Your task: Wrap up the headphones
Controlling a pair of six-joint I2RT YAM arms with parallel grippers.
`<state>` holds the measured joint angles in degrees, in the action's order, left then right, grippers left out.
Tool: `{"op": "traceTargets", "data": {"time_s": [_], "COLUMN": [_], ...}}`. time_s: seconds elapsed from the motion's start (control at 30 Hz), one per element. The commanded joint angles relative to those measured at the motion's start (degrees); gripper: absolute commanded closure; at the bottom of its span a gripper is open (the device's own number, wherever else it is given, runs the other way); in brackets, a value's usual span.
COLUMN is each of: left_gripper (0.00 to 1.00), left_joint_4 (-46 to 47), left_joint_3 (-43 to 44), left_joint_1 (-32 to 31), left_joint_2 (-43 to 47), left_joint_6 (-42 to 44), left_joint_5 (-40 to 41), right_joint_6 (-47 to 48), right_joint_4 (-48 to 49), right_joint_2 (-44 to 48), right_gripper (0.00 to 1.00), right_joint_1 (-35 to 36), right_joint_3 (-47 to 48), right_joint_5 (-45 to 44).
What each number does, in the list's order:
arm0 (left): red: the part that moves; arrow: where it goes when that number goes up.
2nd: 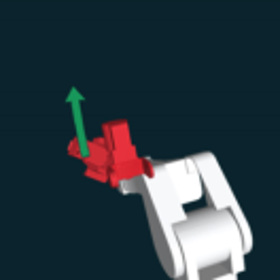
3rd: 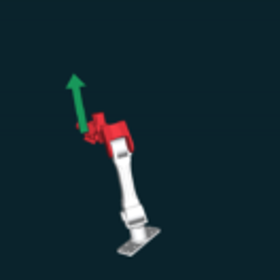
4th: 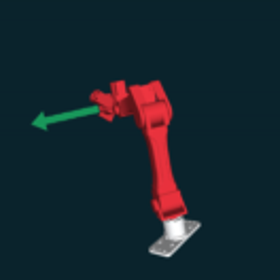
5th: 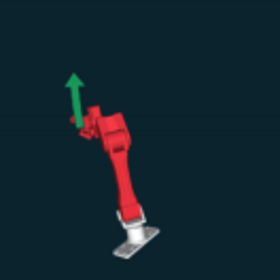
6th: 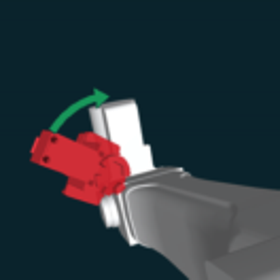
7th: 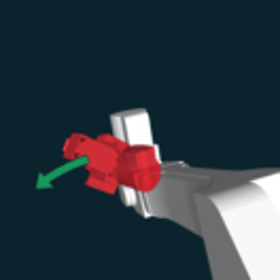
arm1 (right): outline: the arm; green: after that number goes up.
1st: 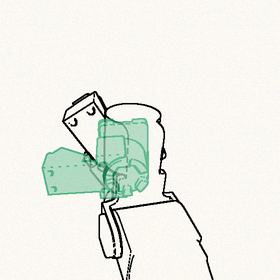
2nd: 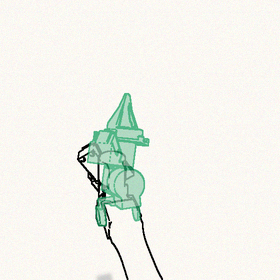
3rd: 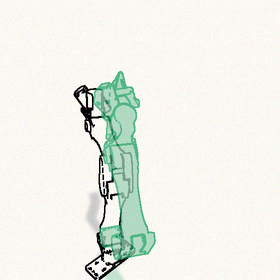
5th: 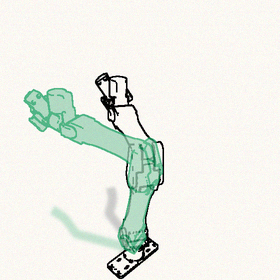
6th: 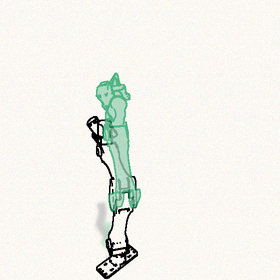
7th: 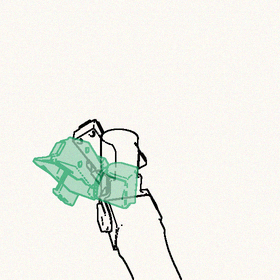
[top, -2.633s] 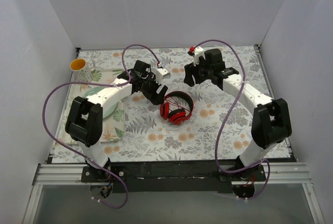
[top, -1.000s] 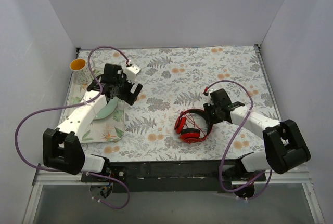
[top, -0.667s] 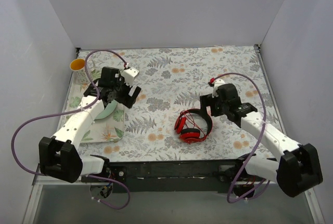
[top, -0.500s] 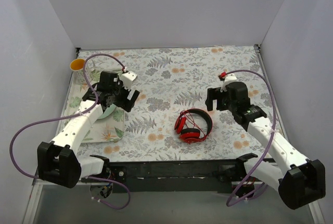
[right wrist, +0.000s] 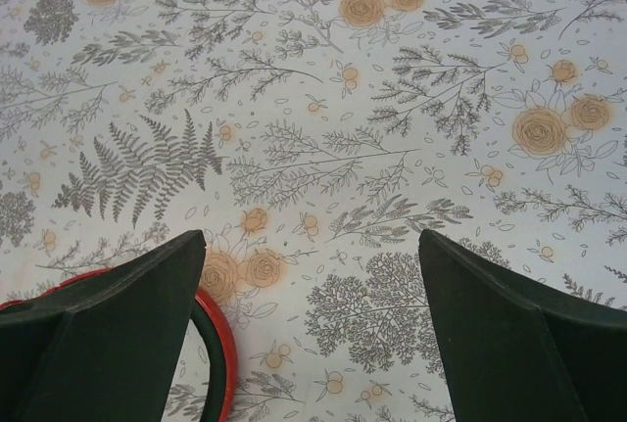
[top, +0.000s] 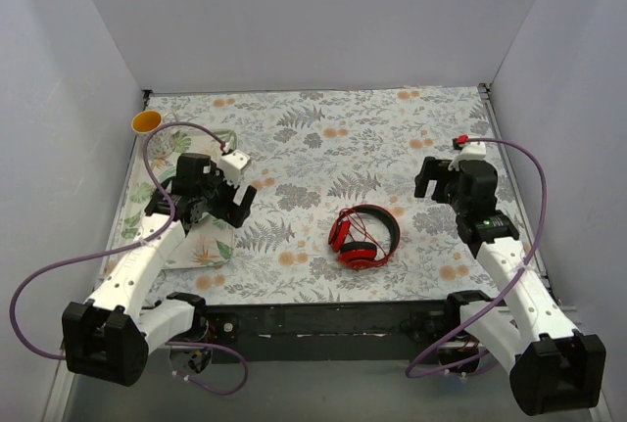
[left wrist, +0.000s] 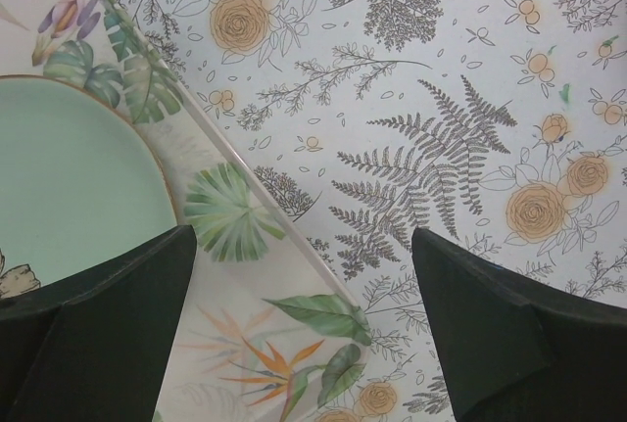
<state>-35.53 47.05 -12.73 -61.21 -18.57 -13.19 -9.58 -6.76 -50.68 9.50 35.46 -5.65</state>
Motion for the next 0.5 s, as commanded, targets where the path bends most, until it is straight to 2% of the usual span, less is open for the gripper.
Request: {"op": "traceTargets", "data": {"time_s": [0.0,0.13,0.47], "left_gripper": [0.07,0.02,0.02], "left_joint_4": [0.55,1.07,0.64], "left_joint_3": [-2.83,-5.12,-6.44], "left_joint_1": [1.04,1.66,3.15], "left_joint_2": [2.85,4.34,6.45], "left_joint_6": [0.28,0.73,0.81], "left_joint_5": [-2.63,-2.54,-5.27], "right_joint_6": [-2.10,-3.33,-3.51], "right_joint_4": [5.09,6.24,11.07], "right_joint_2": [1.98,3.21,7.61], "right_gripper": [0.01,0.02,0.01], "right_joint_1": [0.00,-0.09,-0.09], "right_joint_3": [-0.57,-1.36,-5.05], "right_joint_5": [-3.49,-3.67,-3.32]}}
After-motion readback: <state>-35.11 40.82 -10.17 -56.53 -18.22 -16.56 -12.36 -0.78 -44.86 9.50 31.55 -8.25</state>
